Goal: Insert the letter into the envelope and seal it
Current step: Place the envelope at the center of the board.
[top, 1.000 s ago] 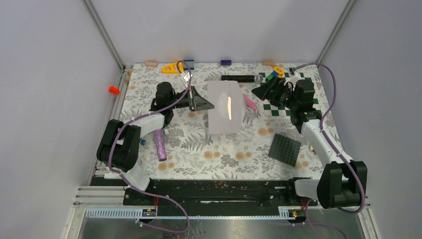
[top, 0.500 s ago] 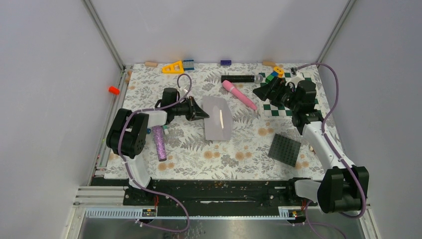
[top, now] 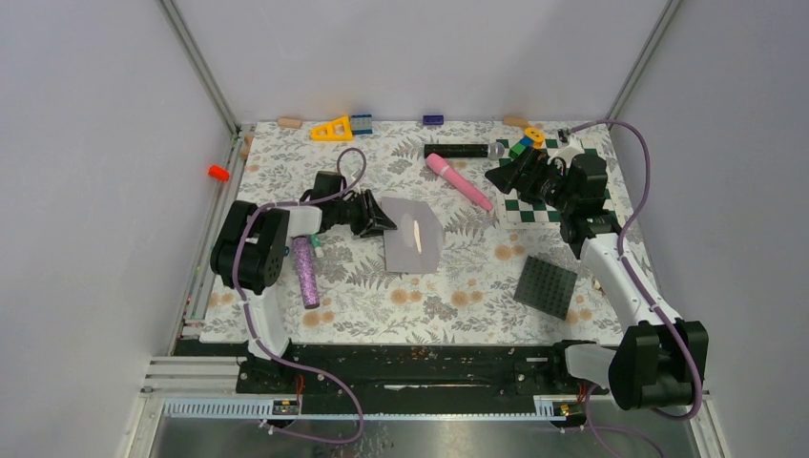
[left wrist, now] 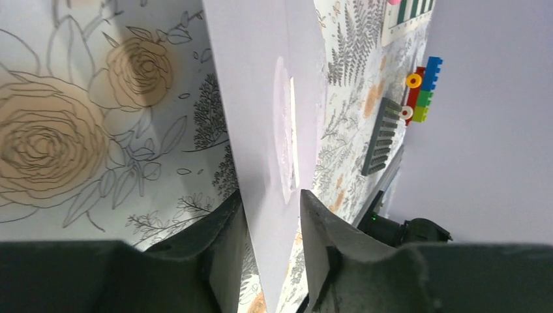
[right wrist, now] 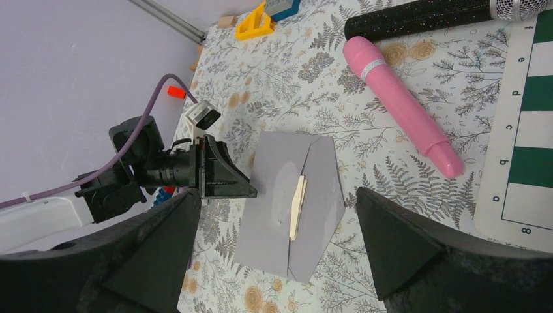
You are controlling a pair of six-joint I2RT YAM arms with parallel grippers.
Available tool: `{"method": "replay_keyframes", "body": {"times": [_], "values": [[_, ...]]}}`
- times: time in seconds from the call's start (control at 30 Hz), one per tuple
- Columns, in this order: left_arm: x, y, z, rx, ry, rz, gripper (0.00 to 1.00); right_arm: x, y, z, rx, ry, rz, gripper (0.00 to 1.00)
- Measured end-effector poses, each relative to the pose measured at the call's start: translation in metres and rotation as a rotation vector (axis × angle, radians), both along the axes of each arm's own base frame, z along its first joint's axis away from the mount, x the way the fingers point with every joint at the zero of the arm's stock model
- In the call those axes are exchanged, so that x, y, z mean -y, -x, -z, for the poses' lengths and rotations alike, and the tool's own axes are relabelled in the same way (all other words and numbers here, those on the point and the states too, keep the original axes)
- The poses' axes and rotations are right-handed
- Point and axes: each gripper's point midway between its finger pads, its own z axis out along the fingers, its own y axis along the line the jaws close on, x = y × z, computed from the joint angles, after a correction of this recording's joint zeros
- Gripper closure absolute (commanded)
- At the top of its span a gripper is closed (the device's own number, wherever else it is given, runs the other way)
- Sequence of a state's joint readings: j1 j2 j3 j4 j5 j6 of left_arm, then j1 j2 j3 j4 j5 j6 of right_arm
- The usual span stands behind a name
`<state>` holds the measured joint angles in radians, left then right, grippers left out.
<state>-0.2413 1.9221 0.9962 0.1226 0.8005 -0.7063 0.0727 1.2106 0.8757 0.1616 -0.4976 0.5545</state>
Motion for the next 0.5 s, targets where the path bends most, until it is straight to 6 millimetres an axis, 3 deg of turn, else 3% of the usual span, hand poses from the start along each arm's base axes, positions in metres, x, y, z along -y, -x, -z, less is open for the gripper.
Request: {"method": "replay_keyframes", "body": {"times": [0.17,0.23,0.27,0.3,0.5], "values": [[-0.005,-0.004,0.004,0.002,-0.046,-0.014,0.39,0.0,0.0,0.0,0.0,0.0,-0.001,0.04],[-0.007,-0.006,0.005,0.006,-0.063,-0.017,0.22,0.0,0.0,0.0,0.0,0.0,-0.001,0.04],[-0.008,-0.006,0.006,0.006,-0.07,-0.018,0.08,0.0,0.0,0.0,0.0,0.0,-0.001,0.04],[-0.009,-0.007,0.007,0.009,-0.079,-0.02,0.03,0.0,0.0,0.0,0.0,0.0,-0.001,0.04],[-0.013,-0.013,-0.012,0.064,-0.098,-0.031,0.01,0.0,0.001,0.002,-0.01,0.001,-0.001,0.05]]}}
